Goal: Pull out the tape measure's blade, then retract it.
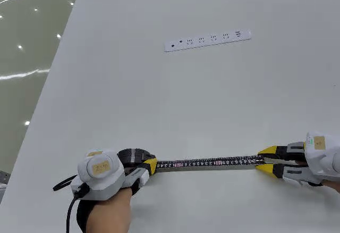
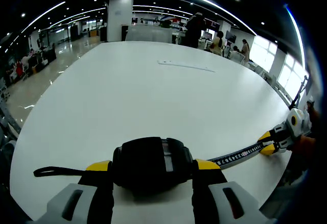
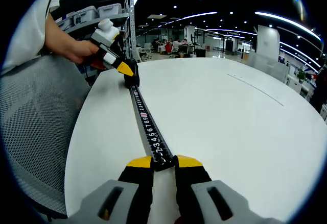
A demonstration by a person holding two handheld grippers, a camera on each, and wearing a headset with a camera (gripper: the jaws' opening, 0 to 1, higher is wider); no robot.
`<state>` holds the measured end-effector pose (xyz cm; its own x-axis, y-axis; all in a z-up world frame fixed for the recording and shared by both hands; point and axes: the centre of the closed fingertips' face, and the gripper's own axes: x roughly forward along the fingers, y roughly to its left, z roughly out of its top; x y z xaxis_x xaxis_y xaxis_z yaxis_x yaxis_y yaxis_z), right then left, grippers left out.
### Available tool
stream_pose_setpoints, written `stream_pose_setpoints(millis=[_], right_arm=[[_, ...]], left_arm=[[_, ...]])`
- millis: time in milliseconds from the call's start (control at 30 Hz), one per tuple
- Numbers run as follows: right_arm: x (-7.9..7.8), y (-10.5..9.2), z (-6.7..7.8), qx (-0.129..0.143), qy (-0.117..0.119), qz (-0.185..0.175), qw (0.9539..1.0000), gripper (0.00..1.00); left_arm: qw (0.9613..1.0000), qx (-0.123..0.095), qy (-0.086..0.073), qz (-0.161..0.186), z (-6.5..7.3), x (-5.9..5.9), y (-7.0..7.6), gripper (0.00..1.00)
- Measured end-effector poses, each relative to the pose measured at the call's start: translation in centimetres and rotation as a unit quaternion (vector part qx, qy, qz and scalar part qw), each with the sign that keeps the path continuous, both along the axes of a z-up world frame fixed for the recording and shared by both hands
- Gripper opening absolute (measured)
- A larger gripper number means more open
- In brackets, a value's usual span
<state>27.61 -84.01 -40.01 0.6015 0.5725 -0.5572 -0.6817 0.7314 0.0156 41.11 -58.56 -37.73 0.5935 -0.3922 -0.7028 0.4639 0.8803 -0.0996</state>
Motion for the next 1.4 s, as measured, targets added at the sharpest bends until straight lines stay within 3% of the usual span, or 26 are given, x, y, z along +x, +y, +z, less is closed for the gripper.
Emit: stream_pose_setpoints(millis=[500, 767, 1100, 1400], right_arm=[[0.0, 0.1, 0.2, 0.000, -0.004, 0.001, 1.0000, 0.14], [0.4, 1.1, 0.3, 0.000, -0.008, 0.015, 0.9999, 0.13], [1.0, 1.6, 0.1, 0.000, -0.010, 0.021, 0.9997, 0.13], [1.7, 3.4, 0.5, 0.008, -0.017, 0.037, 0.9991, 0.13]], left_arm=[[0.9996, 0.016, 0.023, 0.002, -0.1, -0.1, 0.0, 0.58], [0.9993, 0.020, 0.031, 0.003, -0.2, -0.1, 0.1, 0.57], [0.9993, 0.018, 0.031, 0.001, -0.2, -0.1, 0.1, 0.57], [0.9994, 0.017, 0.032, 0.001, -0.2, -0.1, 0.1, 0.57]])
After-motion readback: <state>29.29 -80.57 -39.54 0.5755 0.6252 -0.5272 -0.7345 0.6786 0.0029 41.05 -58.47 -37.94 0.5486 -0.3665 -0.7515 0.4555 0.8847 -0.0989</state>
